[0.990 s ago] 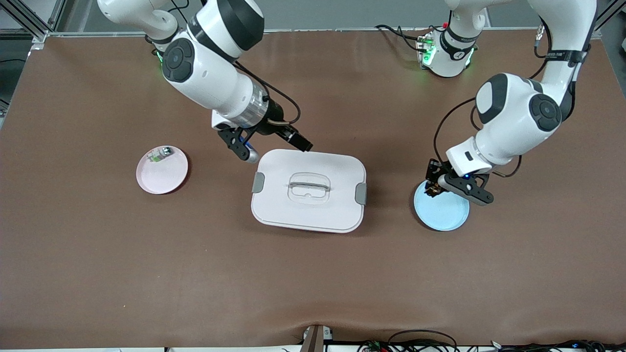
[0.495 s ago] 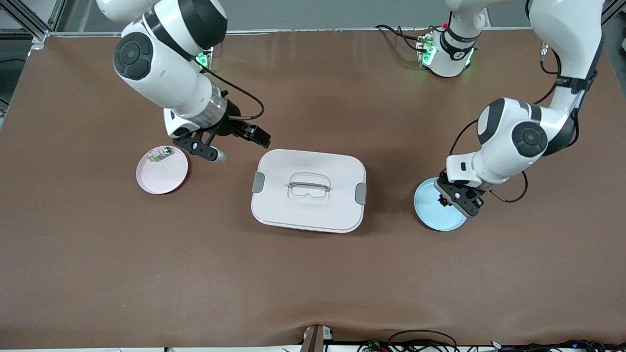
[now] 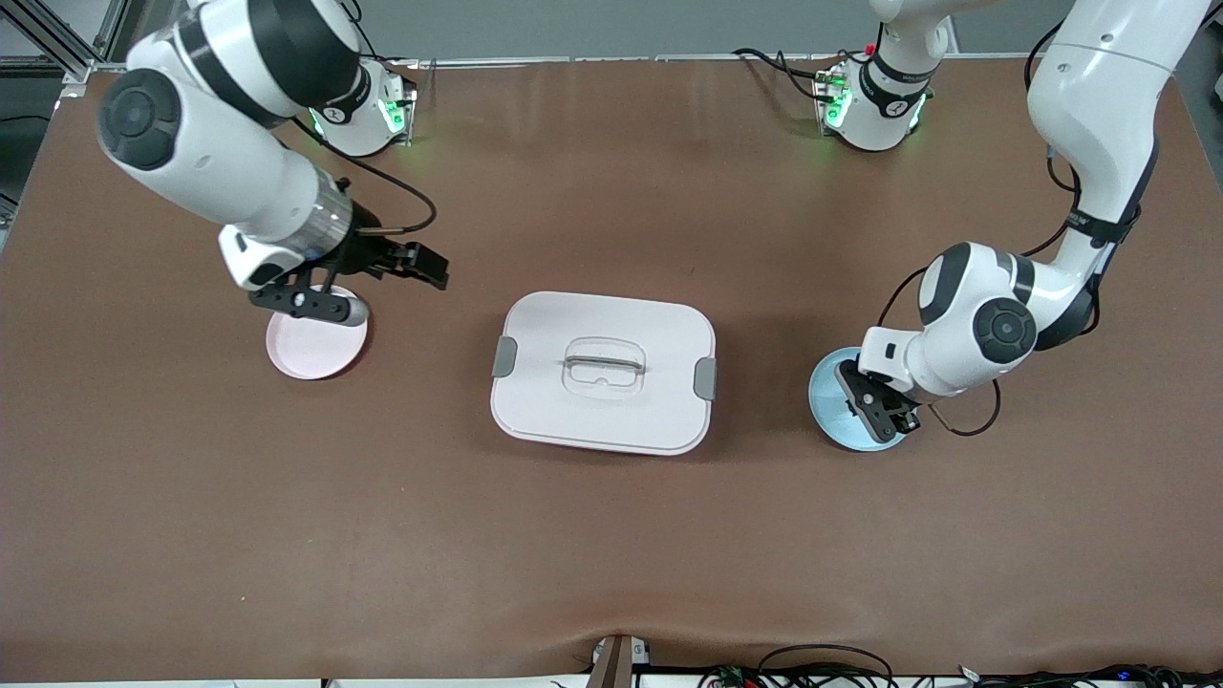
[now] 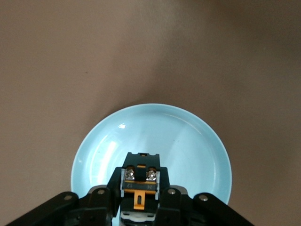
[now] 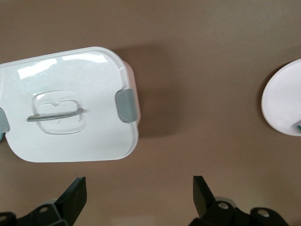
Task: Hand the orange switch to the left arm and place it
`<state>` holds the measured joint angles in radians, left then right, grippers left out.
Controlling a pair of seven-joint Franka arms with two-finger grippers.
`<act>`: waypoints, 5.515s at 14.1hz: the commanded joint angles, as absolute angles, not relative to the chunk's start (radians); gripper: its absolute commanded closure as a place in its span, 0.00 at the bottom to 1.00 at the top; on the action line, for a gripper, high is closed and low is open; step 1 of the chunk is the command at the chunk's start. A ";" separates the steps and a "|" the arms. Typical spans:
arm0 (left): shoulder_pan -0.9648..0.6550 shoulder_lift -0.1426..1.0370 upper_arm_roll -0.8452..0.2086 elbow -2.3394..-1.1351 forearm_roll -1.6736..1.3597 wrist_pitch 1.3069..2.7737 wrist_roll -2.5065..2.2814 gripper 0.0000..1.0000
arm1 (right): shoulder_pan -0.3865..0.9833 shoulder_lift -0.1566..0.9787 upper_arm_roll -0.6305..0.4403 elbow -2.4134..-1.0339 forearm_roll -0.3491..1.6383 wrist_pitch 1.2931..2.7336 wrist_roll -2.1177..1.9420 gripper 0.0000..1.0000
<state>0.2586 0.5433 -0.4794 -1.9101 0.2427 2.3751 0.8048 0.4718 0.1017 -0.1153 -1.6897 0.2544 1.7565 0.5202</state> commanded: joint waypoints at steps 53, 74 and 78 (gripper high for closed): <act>0.078 -0.027 -0.184 -1.541 0.061 1.482 -0.261 0.00 | -0.025 0.114 -0.098 -1.405 0.068 1.560 -0.015 0.00; 0.006 -0.058 -0.100 -1.551 0.038 1.497 -0.166 0.00 | -0.025 0.109 -0.094 -1.394 0.031 1.534 -0.011 0.00; 0.012 -0.040 -0.100 -1.528 0.041 1.497 -0.155 0.00 | -0.023 0.109 -0.094 -1.394 0.031 1.534 -0.011 0.00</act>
<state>0.0118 -0.0454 -0.1062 -1.5444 0.0557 1.4917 -0.1785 -0.0109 0.1073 -0.1037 -1.4092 0.0258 1.5417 -0.0059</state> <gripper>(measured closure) 0.000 0.000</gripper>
